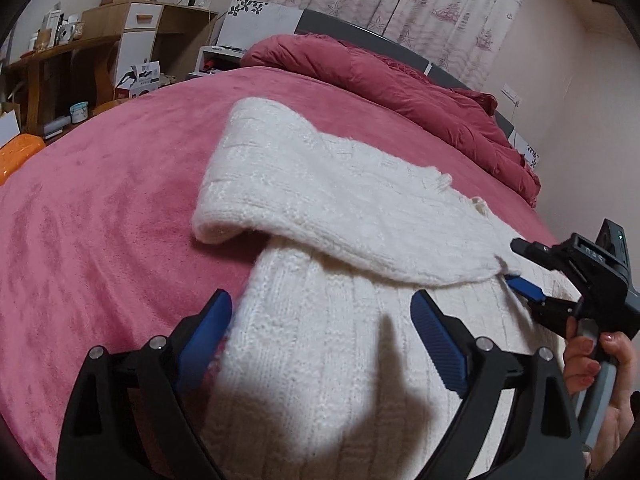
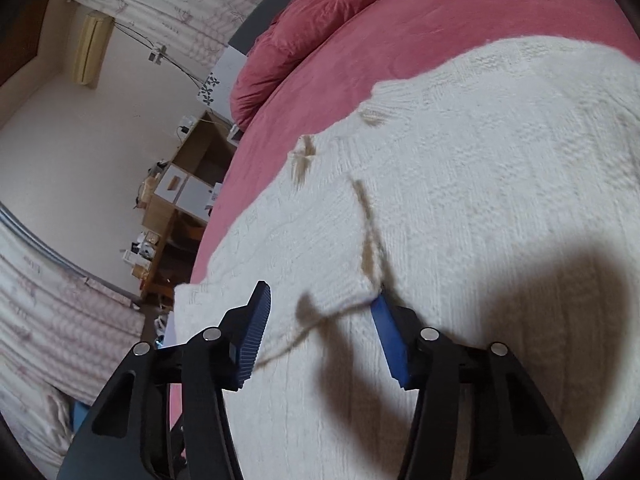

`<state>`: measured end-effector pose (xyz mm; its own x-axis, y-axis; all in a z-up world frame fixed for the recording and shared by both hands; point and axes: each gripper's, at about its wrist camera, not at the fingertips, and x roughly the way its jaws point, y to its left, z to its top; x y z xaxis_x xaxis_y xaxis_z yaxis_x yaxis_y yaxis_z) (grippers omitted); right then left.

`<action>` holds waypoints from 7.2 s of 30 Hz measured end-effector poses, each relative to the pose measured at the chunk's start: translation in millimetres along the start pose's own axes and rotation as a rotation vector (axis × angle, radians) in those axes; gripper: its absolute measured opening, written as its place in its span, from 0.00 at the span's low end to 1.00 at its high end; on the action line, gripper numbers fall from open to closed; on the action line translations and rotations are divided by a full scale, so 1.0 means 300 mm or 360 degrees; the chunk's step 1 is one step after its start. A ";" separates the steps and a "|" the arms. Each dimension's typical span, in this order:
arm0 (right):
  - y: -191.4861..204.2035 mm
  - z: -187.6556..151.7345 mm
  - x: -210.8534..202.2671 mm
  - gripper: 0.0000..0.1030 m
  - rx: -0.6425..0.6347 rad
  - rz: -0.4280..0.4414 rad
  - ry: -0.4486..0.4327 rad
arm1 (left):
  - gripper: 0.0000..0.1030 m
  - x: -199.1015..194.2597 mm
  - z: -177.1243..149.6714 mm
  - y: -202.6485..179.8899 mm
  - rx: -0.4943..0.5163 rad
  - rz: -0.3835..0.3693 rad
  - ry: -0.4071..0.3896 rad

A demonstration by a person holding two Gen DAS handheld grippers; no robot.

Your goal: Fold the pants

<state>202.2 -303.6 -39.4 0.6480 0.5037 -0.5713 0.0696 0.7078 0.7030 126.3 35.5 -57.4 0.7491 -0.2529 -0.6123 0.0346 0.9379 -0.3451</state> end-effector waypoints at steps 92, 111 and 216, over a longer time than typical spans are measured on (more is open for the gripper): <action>-0.466 0.075 -0.804 0.82 0.0354 -0.0723 -0.0818 | 0.98 0.025 -0.030 -0.071 -0.0046 0.0321 0.0092; -0.946 0.117 -0.938 0.56 0.0884 -0.0423 -0.1108 | 0.98 0.039 -0.029 -0.055 -0.0096 0.0274 0.0083; -0.565 0.052 -0.460 0.52 0.0909 0.0253 -0.0641 | 0.24 0.272 0.135 -0.415 -0.0058 -0.0355 0.0299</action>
<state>112.8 -500.8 -73.3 0.9053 0.2795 -0.3200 0.2656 0.2156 0.9397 209.9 -92.2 -35.5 0.5899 -0.4945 -0.6384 0.1582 0.8460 -0.5092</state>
